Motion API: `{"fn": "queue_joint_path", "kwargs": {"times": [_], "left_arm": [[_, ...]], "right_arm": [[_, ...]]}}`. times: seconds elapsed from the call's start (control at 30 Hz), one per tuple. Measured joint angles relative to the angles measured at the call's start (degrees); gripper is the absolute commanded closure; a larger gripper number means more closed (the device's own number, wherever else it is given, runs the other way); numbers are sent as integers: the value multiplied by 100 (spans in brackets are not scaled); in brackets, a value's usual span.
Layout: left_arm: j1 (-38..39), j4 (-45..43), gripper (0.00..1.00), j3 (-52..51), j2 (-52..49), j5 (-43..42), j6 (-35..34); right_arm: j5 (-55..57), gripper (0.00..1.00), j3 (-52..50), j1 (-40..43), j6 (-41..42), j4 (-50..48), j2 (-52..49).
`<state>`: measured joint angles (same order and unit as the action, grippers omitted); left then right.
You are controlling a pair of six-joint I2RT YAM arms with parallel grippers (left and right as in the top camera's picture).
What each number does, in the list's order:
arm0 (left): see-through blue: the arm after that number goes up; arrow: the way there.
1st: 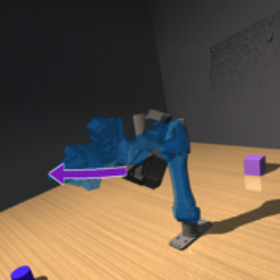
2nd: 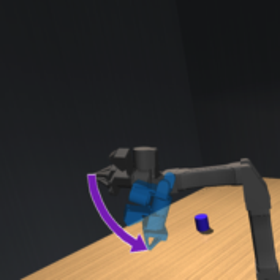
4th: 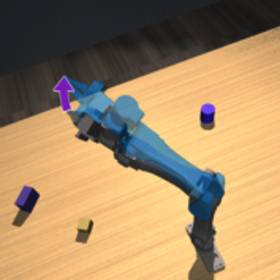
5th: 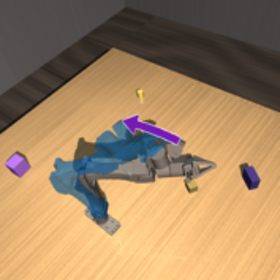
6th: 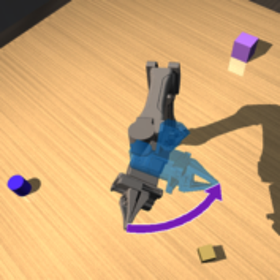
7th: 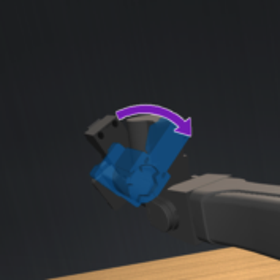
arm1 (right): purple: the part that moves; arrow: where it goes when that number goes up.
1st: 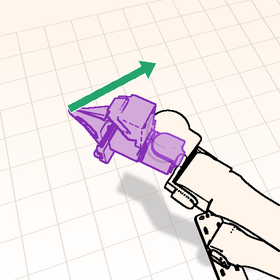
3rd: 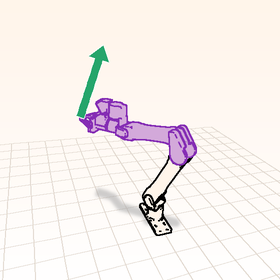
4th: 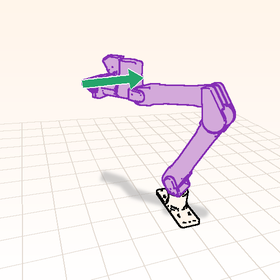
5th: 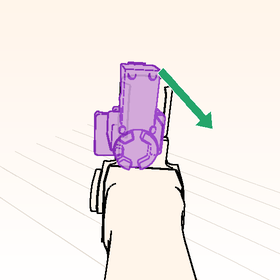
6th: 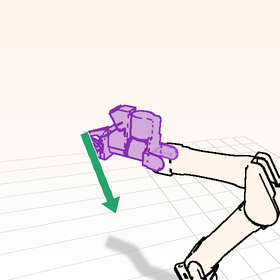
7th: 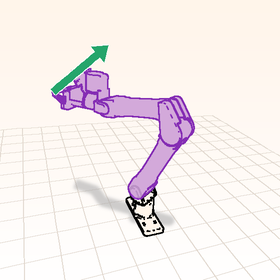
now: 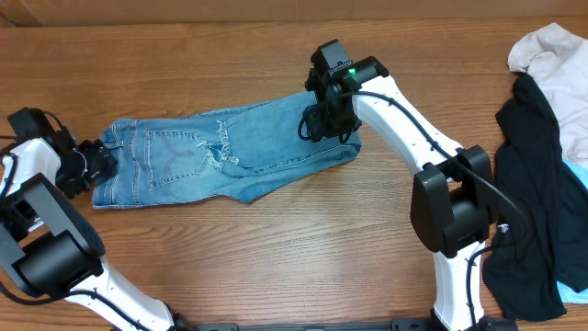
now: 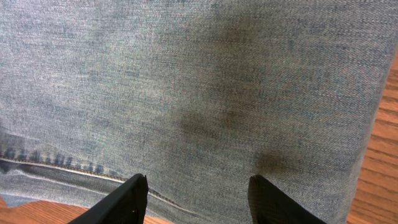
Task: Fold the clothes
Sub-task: 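Grasp the waistband at the left end with the left gripper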
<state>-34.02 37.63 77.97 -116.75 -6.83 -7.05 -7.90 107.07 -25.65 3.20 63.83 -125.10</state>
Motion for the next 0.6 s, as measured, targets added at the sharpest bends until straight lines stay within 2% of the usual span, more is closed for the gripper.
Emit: {"fn": "queue_joint_path", "kwargs": {"times": [0.17,0.4,0.53,0.6], "left_arm": [[-57,-238,34,-184,85,-173,116],[-63,-258,41,-203,85,-404,219],[-63,-258,52,-221,85,-476,299],[-63,-258,53,-227,85,-516,323]], "right_arm": [[4,44,0,0,2,2,0],[2,44,0,0,2,7,0],[2,44,0,0,2,9,0],[2,44,0,0,2,9,0]]}}
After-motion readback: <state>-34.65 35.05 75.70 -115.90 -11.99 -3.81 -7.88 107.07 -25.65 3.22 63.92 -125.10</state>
